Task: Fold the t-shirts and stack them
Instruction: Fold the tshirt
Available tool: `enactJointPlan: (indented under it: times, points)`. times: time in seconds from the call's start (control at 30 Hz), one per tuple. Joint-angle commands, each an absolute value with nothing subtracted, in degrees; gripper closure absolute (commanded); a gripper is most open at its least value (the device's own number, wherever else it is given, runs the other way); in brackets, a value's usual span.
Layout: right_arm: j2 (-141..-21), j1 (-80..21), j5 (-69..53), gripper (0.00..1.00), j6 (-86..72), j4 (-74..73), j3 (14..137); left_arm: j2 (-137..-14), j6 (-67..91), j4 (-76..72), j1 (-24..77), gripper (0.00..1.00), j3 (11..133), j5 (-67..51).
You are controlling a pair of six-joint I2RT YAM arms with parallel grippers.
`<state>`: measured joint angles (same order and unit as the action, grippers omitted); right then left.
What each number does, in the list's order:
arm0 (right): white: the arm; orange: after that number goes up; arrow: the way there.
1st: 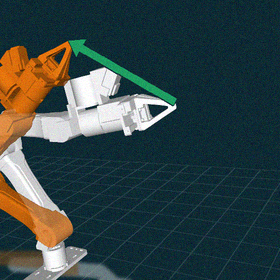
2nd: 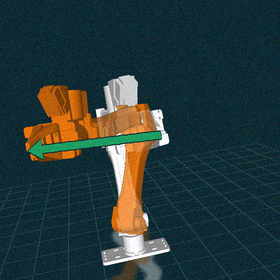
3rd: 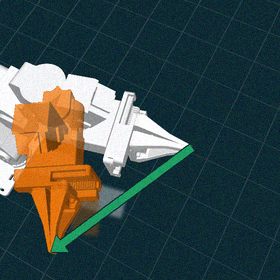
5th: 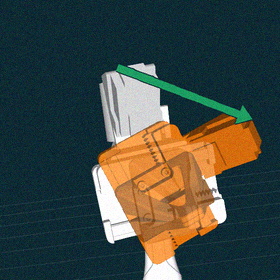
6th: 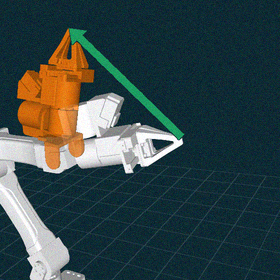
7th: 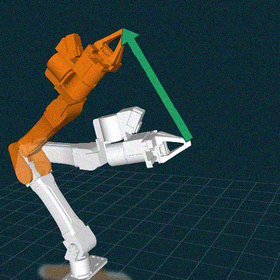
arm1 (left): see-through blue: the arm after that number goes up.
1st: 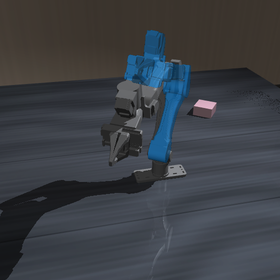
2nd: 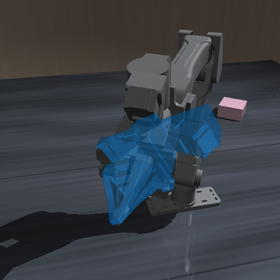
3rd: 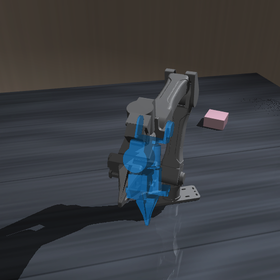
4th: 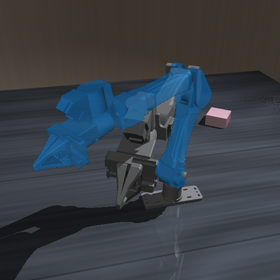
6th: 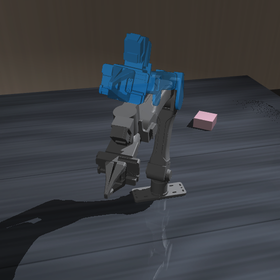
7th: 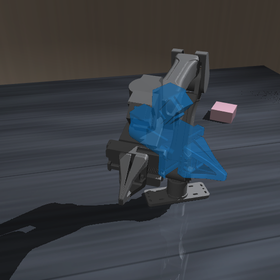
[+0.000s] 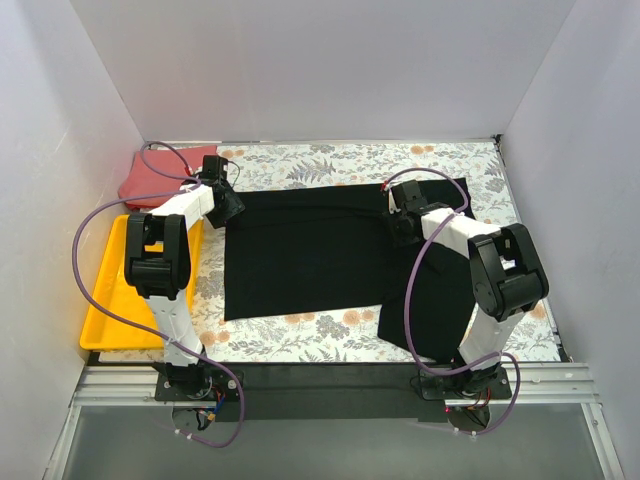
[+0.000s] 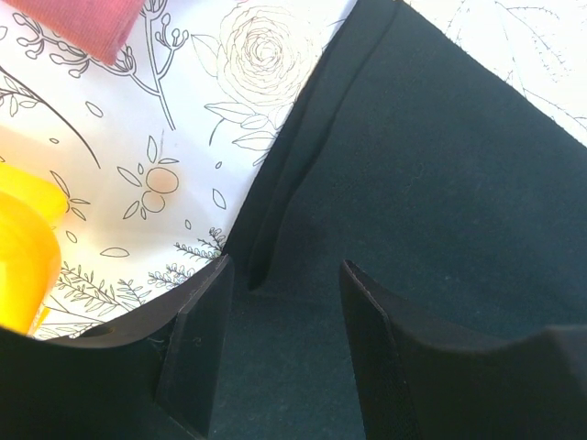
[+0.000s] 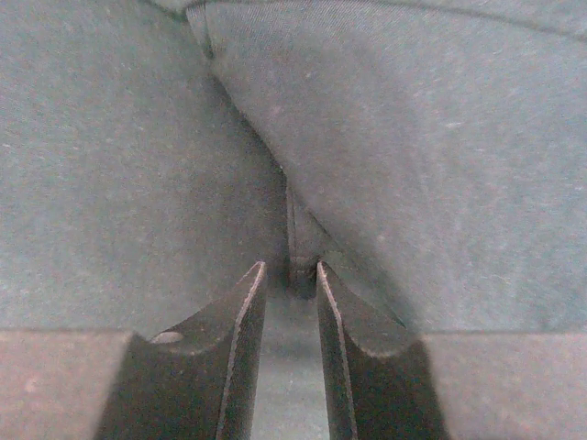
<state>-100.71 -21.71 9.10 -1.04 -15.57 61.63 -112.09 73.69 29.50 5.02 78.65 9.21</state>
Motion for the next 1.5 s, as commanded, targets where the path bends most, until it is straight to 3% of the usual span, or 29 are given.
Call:
enactJointPlan:
  times: [0.0, 0.13, 0.17, 0.23, 0.53, 1.13, 1.37, 1.47]
  points:
    - [-101.95, -22.32, 10.9, 0.66, -0.18, -15.65, 63.81, -110.04, 72.95, 28.83, 5.19, 0.52, 79.72, 9.05]
    - [-101.78, -22.76, 11.16, 0.84, -0.18, -15.82, 63.98, -110.04, 72.6, 29.0, 5.19, 0.52, 79.8, 9.05]
    - [-101.34, -22.94, 11.16, 0.93, -0.18, -15.91, 63.98, -110.04, 72.6, 28.92, 5.19, 0.52, 79.89, 9.05]
    - [-100.81, -23.03, 11.6, 0.99, -0.18, -16.26, 63.81, -110.13, 72.6, 29.0, 5.19, 0.52, 79.98, 9.05]
    - [-93.7, -23.55, 10.73, 0.99, -0.18, -20.56, 63.37, -110.13, 71.98, 30.23, 5.19, 0.52, 81.73, 10.02]
    - [-95.45, -23.64, 1.76, 0.99, -0.18, -26.01, 63.46, -112.85, 73.65, 30.94, 5.19, 0.53, 83.23, 8.79]
    - [-95.71, -23.64, 1.76, 0.99, -0.18, -25.93, 63.46, -115.57, 73.56, 31.81, 5.19, 0.63, 83.58, 8.26]
    - [-95.45, -23.64, 1.84, 0.99, -0.18, -26.02, 63.37, -116.1, 73.39, 31.9, 5.19, 0.74, 84.02, 8.61]
